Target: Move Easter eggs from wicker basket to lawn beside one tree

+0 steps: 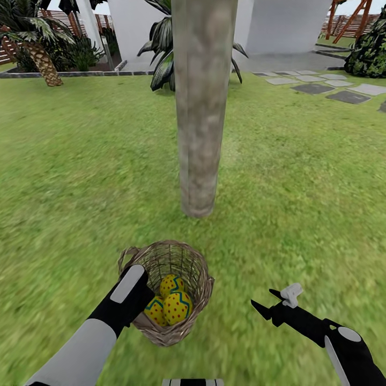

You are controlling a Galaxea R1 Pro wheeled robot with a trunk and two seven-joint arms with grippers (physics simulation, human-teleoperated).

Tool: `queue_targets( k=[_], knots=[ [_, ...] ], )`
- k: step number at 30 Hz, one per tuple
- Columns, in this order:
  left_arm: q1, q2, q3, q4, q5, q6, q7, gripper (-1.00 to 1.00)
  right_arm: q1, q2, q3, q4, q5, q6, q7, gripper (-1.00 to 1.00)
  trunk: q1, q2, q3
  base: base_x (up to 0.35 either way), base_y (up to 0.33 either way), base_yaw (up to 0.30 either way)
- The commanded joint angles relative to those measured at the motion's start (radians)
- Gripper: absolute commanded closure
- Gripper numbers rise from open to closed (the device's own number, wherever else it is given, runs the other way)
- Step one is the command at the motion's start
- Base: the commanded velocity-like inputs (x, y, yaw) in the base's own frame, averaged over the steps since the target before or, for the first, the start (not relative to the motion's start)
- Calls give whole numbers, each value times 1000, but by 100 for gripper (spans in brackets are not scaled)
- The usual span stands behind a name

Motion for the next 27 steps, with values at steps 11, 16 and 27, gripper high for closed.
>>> queue_targets(
  k=[11,16,27],
  knots=[
    [1,1,3,-4,-17,-4,-9,100,0,0,0,1,2,-1,-2,-100,0,0,0,0,0,0],
    [1,1,2,-37,-15,-4,15,100,0,0,0,2,2,-1,-2,-100,0,0,0,0,0,0],
    [1,1,3,-43,-15,-5,15,-100,0,0,0,2,2,-1,-2,-100,0,0,0,0,0,0]
  ],
)
